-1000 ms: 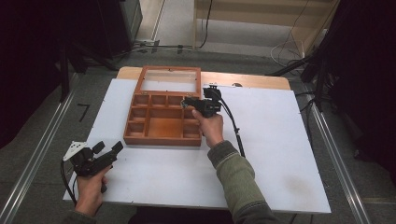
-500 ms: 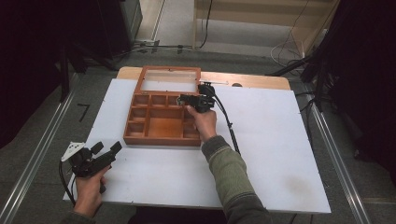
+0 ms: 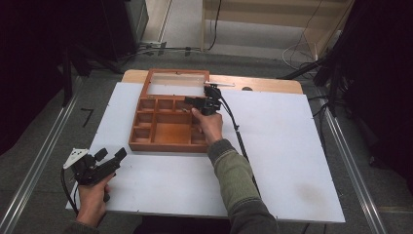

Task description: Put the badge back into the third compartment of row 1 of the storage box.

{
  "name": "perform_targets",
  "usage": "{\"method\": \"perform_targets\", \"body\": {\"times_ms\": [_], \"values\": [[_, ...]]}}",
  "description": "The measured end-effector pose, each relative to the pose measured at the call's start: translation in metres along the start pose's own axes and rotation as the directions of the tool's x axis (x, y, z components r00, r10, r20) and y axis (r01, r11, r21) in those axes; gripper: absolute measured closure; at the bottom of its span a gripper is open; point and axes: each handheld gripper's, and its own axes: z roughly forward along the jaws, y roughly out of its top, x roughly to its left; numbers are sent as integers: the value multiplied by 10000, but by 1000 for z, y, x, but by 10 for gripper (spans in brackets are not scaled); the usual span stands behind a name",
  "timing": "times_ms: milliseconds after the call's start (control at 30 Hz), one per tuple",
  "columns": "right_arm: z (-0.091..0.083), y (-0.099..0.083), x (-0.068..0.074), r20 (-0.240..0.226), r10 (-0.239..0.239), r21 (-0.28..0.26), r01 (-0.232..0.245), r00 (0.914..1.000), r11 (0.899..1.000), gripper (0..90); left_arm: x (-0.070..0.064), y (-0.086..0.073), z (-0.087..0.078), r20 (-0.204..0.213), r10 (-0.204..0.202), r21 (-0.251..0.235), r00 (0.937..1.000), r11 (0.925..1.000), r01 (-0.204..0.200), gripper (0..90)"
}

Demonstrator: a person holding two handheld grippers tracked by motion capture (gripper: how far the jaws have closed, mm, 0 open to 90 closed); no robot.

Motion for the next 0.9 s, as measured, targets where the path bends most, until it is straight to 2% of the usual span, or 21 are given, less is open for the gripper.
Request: {"method": "perform_targets", "body": {"times_ms": [267, 300, 467, 900], "values": [[-10, 2, -1, 88, -159, -35, 160, 9998, 9999, 612, -5, 1, 6, 157, 124, 72, 9998, 9999, -125, 166], [-13, 2, -2, 23, -209, -74, 209, 9998, 9998, 565, -5, 1, 6, 185, 118, 72, 9998, 9999, -120, 166], [-16, 0, -2, -117, -393, -28, 393, 9992, 9992, 511, -6, 1, 7, 233, 188, 123, 9996, 9997, -190, 166], [-19, -2, 1, -127, -654, 125, 655, 9978, 9978, 419, -1, -2, -2, 6, 125, 24, 9999, 9999, -125, 166]]}}
